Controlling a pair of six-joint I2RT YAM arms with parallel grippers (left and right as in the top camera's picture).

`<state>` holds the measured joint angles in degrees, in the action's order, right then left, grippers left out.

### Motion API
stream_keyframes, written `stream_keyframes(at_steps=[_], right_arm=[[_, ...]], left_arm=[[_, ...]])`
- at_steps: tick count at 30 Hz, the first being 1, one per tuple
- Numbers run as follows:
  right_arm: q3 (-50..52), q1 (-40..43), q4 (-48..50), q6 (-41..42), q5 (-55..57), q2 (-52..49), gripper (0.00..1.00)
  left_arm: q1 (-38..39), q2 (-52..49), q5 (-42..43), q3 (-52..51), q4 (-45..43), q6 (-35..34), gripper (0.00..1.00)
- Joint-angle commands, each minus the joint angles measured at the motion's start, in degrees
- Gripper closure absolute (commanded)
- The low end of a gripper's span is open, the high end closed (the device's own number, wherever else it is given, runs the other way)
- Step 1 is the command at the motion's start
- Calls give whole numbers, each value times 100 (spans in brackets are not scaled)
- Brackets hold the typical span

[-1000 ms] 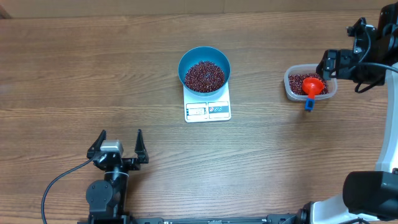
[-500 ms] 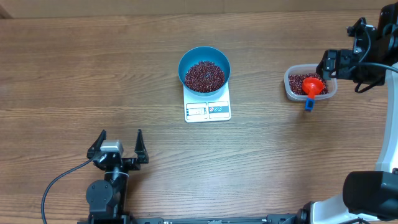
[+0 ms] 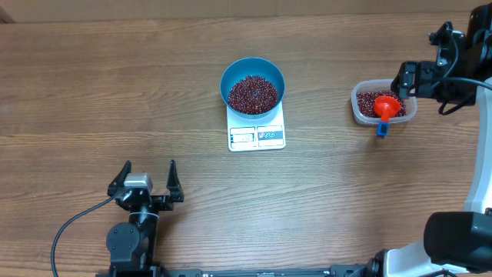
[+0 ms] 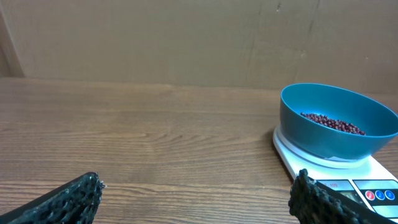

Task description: Scoop item into bowl and weigh 150g on scale

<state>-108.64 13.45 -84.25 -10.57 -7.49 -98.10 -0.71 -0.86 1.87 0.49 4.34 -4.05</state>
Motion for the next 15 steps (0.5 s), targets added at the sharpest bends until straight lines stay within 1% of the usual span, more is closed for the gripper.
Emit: stream_keyframes(at_steps=[1, 3, 9, 15], right_arm=[[-129, 2, 9, -24, -7, 37, 0], [-129, 2, 22, -26, -4, 50, 0], [-125, -109, 820, -17, -367, 203, 0], [-63, -474, 1478, -2, -417, 411, 0]], left_arm=[[37, 61, -13, -22, 11, 68, 1], [37, 61, -15, -22, 11, 68, 1], [37, 61, -13, -22, 13, 68, 1], [37, 61, -15, -22, 13, 68, 1]])
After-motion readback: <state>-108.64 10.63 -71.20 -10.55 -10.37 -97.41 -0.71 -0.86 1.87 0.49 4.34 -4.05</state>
